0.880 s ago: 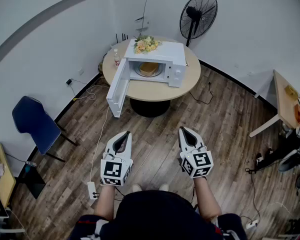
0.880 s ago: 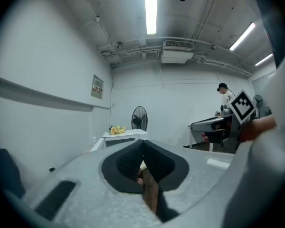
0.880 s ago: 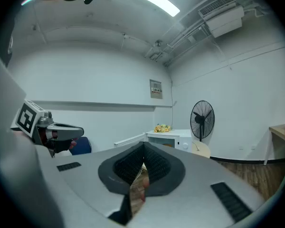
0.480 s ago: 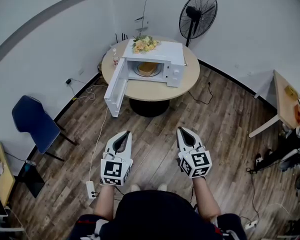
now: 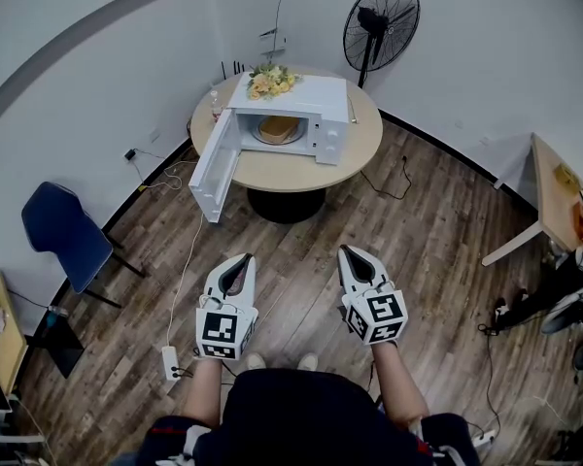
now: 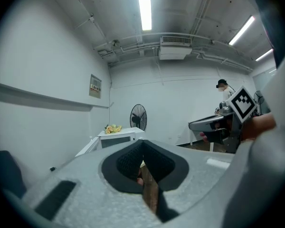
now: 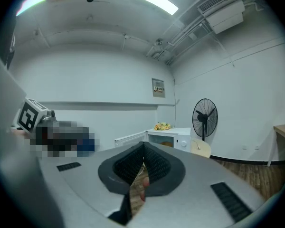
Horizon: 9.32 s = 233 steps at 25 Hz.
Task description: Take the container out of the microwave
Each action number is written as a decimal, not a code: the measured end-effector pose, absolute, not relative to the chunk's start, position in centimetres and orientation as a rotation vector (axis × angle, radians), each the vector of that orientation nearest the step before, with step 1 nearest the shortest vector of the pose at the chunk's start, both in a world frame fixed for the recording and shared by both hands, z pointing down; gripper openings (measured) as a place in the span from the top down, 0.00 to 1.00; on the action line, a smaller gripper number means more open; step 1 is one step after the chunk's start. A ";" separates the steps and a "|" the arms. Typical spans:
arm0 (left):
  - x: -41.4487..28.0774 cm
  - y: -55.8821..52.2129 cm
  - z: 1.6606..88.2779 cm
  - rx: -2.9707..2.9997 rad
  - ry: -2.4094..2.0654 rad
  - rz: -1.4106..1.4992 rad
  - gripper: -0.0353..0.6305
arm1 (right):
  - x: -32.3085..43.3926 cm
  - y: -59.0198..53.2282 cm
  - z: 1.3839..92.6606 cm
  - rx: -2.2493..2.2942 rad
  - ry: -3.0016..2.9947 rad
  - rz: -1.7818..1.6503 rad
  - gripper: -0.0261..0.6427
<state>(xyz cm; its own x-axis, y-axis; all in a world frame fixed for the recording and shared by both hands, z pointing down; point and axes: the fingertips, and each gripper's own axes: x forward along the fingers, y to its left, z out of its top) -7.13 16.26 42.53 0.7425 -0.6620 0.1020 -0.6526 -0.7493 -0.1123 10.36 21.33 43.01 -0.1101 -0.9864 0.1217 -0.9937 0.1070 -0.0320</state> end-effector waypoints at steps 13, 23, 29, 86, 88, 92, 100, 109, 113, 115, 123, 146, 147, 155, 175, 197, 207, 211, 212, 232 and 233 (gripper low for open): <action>-4.7 16.5 44.3 -2.834 1.176 -0.265 0.93 | 12.9 20.5 45.6 1.954 -2.313 0.182 0.95; -3.2 9.4 45.3 -2.824 1.125 -0.303 0.93 | 13.7 14.1 46.1 1.964 -2.286 0.174 0.95; -1.7 2.8 44.5 -2.838 1.053 -0.294 0.93 | 14.7 7.7 45.6 2.007 -2.248 0.190 0.95; 6.0 -28.3 50.2 -2.837 1.379 -0.465 0.93 | 15.9 -29.1 53.5 1.305 -2.338 0.171 0.95; 5.7 -28.7 50.5 -2.849 1.407 -0.461 0.93 | 15.5 -29.7 54.5 1.236 -2.315 0.133 0.95; 5.2 -28.9 50.8 -2.865 1.433 -0.454 0.93 | 14.3 -30.3 57.2 1.039 -2.242 0.047 0.95; 4.3 -28.6 52.0 -2.864 1.450 -0.497 0.93 | 13.7 -31.5 63.0 0.782 -2.074 -0.002 0.95; 3.5 -28.5 53.0 -2.878 1.459 -0.511 0.93 | 15.3 -35.4 67.5 0.748 -1.875 -0.049 0.89; 2.9 -28.5 53.5 -2.881 1.472 -0.521 0.93 | 15.9 -37.2 69.0 0.731 -1.813 -0.089 0.77; 2.6 -28.4 53.5 -2.879 1.480 -0.522 0.93 | 16.3 -37.9 69.7 0.724 -1.791 -0.089 0.73; 1.7 -28.2 53.6 -2.873 1.502 -0.534 0.93 | 16.0 -39.8 72.0 0.648 -1.731 -0.127 0.69; 0.4 -26.1 52.0 -2.853 1.515 -0.478 0.93 | 14.5 -36.8 70.5 0.556 -1.722 -0.168 0.91; 0.3 -26.0 51.9 -2.851 1.514 -0.475 0.93 | 14.3 -36.4 70.3 0.553 -1.725 -0.170 0.91; -0.7 -24.3 51.0 -2.846 1.493 -0.445 0.93 | 13.0 -32.9 69.0 0.540 -1.733 -0.153 0.92; -4.0 -21.4 47.9 -2.764 1.434 -0.400 0.93 | 9.7 -23.1 65.3 0.505 -1.786 -0.032 0.92; -4.7 -20.9 45.3 -2.723 1.430 -0.295 0.93 | 8.8 -17.3 62.9 0.470 -1.754 -0.053 0.92; -4.8 -20.8 44.5 -2.708 1.446 -0.263 0.93 | 7.9 -16.7 62.8 0.446 -1.781 -0.040 0.92; -5.1 -20.7 44.4 -2.700 1.459 -0.258 0.93 | 7.7 -16.5 62.8 0.432 -1.779 -0.045 0.92; -5.1 -20.7 44.3 -2.699 1.461 -0.256 0.93 | 7.7 -16.5 62.8 0.430 -1.777 -0.048 0.92; -4.9 -20.4 44.3 -2.694 1.464 -0.259 0.93 | 7.9 -15.7 63.0 0.400 -1.768 -0.070 0.92; -4.9 -20.4 44.3 -2.694 1.467 -0.258 0.93 | 7.9 -15.7 63.0 0.399 -1.768 -0.070 0.92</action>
<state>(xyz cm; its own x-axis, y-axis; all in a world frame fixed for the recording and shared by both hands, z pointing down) -4.87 -20.37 44.28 0.5325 -0.8384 0.1162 -0.8278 -0.5445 -0.1350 7.87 -15.71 63.00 -0.1809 -0.3036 0.9355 -0.2282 0.9382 0.2603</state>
